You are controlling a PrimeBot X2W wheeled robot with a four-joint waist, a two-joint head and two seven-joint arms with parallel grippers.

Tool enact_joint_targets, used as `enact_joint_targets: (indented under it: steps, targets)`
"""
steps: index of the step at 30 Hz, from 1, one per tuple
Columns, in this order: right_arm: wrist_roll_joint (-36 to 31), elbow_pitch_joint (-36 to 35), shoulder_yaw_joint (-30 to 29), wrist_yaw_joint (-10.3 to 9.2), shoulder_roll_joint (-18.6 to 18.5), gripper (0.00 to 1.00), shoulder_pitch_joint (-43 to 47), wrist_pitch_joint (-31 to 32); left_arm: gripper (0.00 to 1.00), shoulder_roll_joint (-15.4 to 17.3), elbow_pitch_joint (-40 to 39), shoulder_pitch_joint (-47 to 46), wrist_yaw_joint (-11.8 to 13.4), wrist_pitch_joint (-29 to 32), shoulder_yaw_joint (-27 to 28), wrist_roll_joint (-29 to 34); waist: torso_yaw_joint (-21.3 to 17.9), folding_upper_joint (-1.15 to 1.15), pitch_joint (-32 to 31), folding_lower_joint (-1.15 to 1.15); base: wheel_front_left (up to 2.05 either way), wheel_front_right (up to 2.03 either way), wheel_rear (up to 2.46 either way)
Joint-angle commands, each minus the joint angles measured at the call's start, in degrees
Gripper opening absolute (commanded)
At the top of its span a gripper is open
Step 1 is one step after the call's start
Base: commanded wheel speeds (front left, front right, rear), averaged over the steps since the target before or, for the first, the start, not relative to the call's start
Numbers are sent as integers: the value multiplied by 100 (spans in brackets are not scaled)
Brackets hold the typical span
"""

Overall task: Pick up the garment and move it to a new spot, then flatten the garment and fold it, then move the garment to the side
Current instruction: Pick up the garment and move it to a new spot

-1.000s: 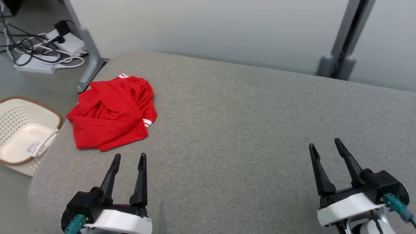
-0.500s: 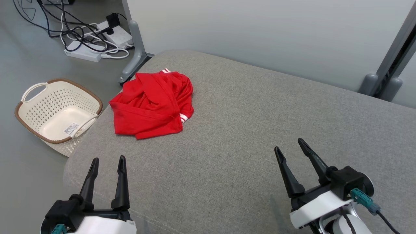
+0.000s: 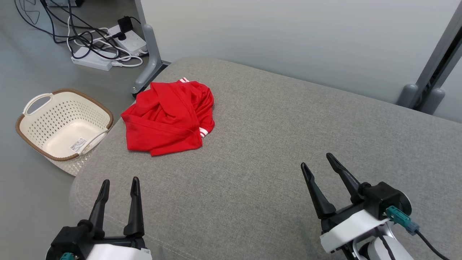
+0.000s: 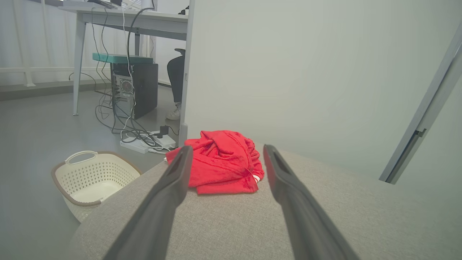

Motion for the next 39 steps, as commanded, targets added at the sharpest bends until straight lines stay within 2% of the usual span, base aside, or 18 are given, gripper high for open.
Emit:
enact_joint_targets:
  steps: [1, 12, 17, 20, 26, 29, 39]
  targets:
    - [37, -4, -15, -2, -39, 100, 55, -25, 100, 25, 14, -79, -15, -3, 9, 0, -13, 0, -17, 0, 0, 0, 0]
    - [-19, -131, -83, -2, -91, 100, 151, -25, 100, 24, 104, -224, -121, -3, -55, -37, -56, 0, 78, 0, 0, 0, 0]
    - [-196, -272, -217, -2, -312, 100, 162, -24, 100, 24, 449, -699, -333, -3, -106, 189, -68, 0, 423, 0, 0, 0, 0]
    - [-287, -412, -286, -2, -501, 100, -19, -25, 100, 23, 619, -1195, -414, -6, 36, 267, -225, 0, 825, 0, 0, 0, 0]
    - [-368, -790, -473, -2, -960, 100, -451, 130, 100, 138, 1460, -2561, -511, -6, 231, 310, -497, 0, 1653, 0, 0, 0, 0]
    - [-390, -950, -447, -2, -1082, 100, -601, 230, 100, 191, 1816, -2958, -532, 2, 314, 229, -618, 0, 1880, 0, 0, 0, 0]
    - [-470, -1446, -490, -2, -1305, 100, -881, 426, 100, 706, 3691, -4708, -653, 869, 321, -21, -1089, 0, 2426, 0, 0, 0, 0]
